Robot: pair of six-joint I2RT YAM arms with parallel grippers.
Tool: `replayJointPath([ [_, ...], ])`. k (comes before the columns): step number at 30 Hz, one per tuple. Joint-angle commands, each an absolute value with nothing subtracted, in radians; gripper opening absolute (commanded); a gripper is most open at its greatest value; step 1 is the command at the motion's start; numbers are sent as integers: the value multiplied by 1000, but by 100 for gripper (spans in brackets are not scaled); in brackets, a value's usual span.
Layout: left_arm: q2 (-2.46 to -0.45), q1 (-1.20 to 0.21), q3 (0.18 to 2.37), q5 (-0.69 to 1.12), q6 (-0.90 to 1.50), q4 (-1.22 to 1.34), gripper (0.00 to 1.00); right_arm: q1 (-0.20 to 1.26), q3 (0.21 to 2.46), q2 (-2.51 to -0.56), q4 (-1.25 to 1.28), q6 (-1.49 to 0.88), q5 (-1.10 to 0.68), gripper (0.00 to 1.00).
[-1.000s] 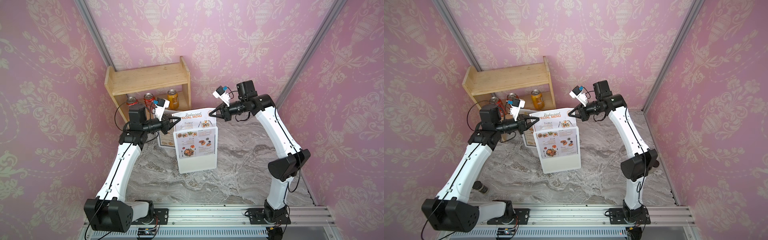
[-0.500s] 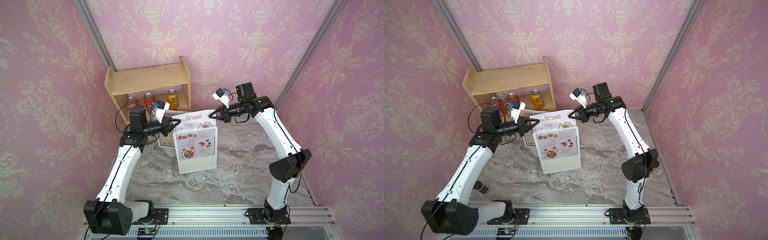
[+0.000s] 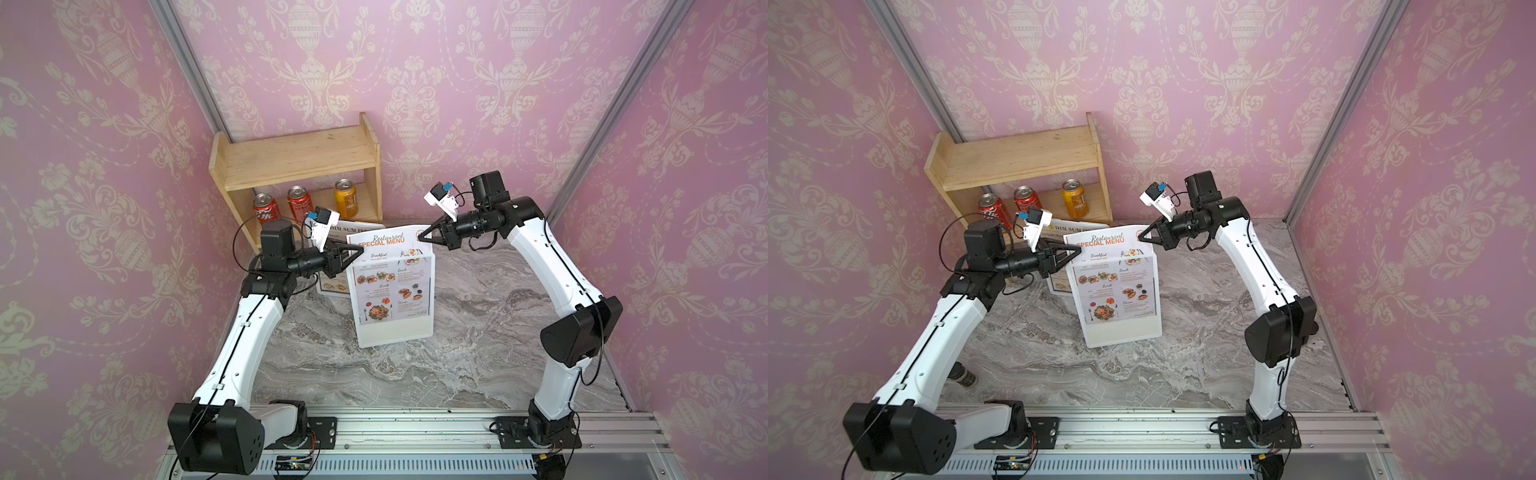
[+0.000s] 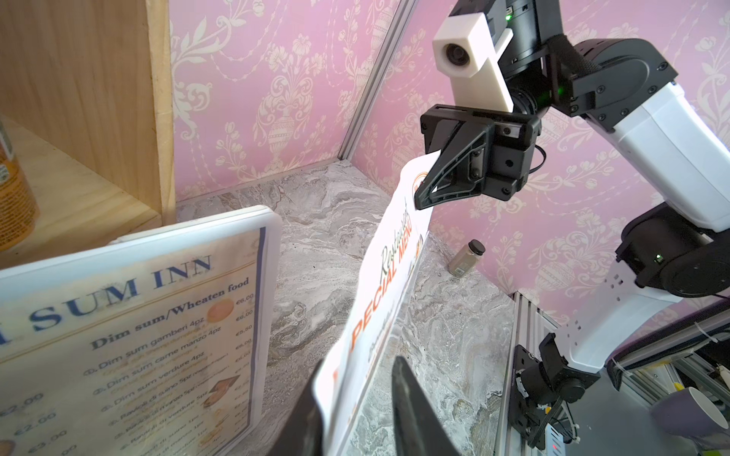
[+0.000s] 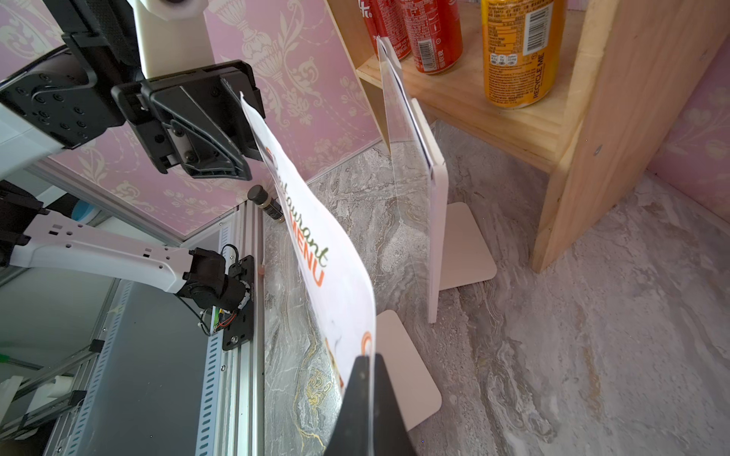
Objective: Insert the menus into the narrow rack
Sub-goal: Insert the menu into the narrow rack.
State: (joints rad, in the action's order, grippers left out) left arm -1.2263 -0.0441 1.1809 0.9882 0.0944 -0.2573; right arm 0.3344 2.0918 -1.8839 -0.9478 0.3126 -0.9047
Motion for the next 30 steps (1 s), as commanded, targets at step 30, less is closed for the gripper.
replayJointPath([
  [30, -1264, -47, 1301, 986, 12, -348, 5, 337, 2203, -1858, -999, 299, -888, 0],
])
